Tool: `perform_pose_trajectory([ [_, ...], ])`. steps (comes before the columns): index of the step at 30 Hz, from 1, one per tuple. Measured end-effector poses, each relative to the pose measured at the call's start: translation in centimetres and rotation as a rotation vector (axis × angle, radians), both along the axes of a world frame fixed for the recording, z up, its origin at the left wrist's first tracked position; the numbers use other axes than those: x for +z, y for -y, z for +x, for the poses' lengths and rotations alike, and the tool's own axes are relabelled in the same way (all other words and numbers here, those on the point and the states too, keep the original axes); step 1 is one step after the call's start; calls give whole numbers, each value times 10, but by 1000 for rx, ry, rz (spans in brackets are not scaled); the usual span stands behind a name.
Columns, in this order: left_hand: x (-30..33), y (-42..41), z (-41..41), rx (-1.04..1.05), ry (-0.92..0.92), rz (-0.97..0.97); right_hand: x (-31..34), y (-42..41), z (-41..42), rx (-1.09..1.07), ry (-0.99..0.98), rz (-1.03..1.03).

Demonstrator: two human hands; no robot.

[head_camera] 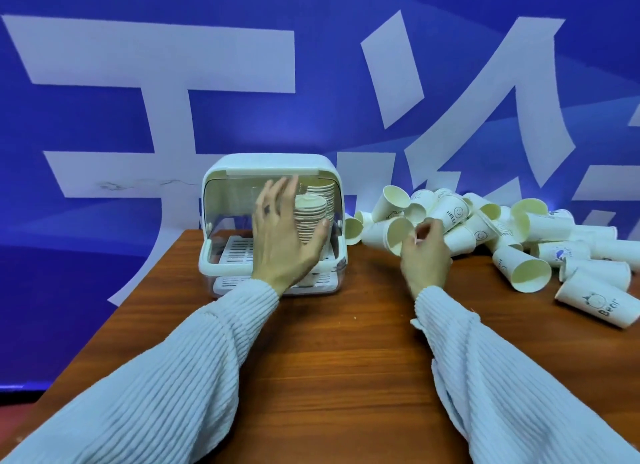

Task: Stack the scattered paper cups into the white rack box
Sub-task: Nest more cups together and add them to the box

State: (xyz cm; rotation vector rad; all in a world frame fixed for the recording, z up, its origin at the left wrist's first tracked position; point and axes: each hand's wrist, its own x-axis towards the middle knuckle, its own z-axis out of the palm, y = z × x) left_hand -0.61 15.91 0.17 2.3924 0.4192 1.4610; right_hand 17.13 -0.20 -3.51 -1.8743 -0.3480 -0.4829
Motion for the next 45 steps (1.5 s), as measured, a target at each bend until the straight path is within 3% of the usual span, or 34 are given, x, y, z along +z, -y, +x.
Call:
perform_pose_trajectory([
  [2, 5, 8, 1, -58, 29, 297, 18, 7, -6, 103, -75, 284],
  [4, 12, 19, 6, -105, -60, 447, 35, 13, -16, 314, -76, 422],
  [7, 19, 29, 13, -92, -192, 522, 48, 11, -24, 558, -69, 322],
  [10, 23, 18, 6, -25, -263, 542, 55, 5, -28, 523, -43, 228],
  [12, 23, 0, -9, 31, -238, 444, 69, 6, -36, 427, -2, 296],
  [16, 24, -22, -41, 31, 7, -130, 104, -13, -48, 390, 37, 385],
  [21, 31, -30, -52, -80, 183, -408, 130, -63, -60, 348, 140, 98],
  [27, 30, -32, -55, -126, 190, -439, 130, -96, -58, 336, 128, -483],
  [30, 35, -33, -50, -123, 201, -454, 115, -104, -57, 311, 118, -632],
  [35, 52, -32, -28, -222, 253, -486, 105, -102, -55, 358, 84, -632],
  [45, 59, -41, 7, -79, -206, -320, 77, -108, -57, 571, -265, -329],
])
